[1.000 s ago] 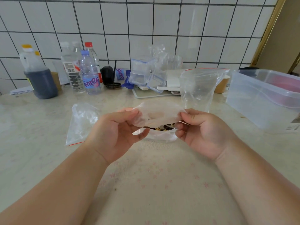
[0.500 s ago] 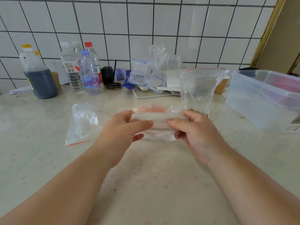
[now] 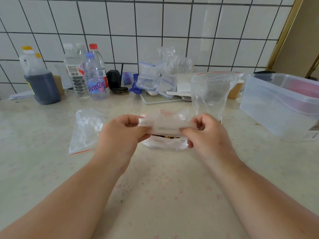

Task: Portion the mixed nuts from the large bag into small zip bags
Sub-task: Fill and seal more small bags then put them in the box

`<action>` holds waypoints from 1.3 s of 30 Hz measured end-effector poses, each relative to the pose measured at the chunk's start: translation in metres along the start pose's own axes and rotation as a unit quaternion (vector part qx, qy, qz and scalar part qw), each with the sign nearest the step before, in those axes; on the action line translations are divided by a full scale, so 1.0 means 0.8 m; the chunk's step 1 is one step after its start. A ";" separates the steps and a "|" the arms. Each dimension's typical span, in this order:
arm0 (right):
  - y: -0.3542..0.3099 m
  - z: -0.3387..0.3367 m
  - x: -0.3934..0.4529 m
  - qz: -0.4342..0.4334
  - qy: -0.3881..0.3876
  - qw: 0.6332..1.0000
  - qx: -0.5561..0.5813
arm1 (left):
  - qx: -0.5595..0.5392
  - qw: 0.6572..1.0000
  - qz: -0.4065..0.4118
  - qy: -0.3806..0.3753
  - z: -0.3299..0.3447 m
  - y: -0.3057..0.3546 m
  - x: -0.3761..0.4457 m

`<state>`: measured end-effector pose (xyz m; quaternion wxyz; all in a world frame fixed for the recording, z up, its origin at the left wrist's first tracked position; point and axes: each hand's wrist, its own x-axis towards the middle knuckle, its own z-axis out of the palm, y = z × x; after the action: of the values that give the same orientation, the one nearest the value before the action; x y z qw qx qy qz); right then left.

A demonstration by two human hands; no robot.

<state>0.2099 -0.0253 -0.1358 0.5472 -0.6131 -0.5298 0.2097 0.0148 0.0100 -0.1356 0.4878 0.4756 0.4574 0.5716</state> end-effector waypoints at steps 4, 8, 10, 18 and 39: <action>0.001 -0.005 0.005 0.024 0.064 0.996 0.063 | -0.132 0.986 -0.012 -0.098 0.003 0.003 -0.002; 0.002 -0.011 0.008 0.024 0.058 0.993 0.096 | -0.161 0.966 -0.025 -0.199 0.003 0.006 -0.007; 0.002 -0.013 0.011 0.048 0.031 0.989 0.139 | -0.161 0.957 -0.035 -0.239 -0.002 0.008 -0.006; -0.012 -0.024 0.011 0.184 -0.216 0.876 0.391 | -0.256 0.927 -0.169 -0.214 -0.013 0.011 0.005; 0.016 0.014 0.004 0.046 -0.048 0.995 0.071 | 0.437 0.875 0.145 -0.149 -0.003 -0.001 -0.019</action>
<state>0.2071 -0.0156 -0.1493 0.5535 -0.5851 -0.5106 0.3009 0.0137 -0.0049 -0.1380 0.2046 0.7808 0.5084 0.3000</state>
